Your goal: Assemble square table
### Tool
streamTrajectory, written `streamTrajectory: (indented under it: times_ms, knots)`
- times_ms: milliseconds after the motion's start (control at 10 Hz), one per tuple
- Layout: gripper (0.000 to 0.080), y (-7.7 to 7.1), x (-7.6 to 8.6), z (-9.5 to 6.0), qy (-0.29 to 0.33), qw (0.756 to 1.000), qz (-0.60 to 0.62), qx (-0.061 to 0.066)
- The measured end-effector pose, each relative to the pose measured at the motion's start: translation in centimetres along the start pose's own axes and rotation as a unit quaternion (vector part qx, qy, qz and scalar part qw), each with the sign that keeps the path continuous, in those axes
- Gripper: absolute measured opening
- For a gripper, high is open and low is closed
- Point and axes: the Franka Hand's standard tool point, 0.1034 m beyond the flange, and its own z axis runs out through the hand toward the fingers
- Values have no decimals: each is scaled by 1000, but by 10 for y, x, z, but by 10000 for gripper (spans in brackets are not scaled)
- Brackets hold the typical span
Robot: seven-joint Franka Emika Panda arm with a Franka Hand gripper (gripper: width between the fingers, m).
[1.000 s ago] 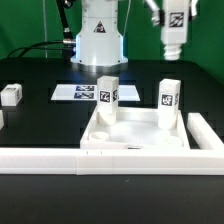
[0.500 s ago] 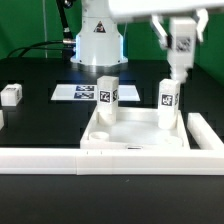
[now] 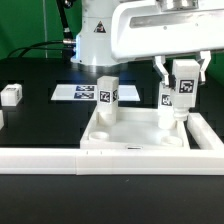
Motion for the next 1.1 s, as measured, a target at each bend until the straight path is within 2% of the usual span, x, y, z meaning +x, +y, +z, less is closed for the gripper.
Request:
streamTrajectory:
  times_ms: [300, 500, 1100]
  knots:
    - [287, 0, -2, 2, -2, 1000, -1, 0]
    - [287, -3, -8, 10, -4, 1000, -4, 0]
    - [287, 6, -17, 24, -14, 1000, -11, -5]
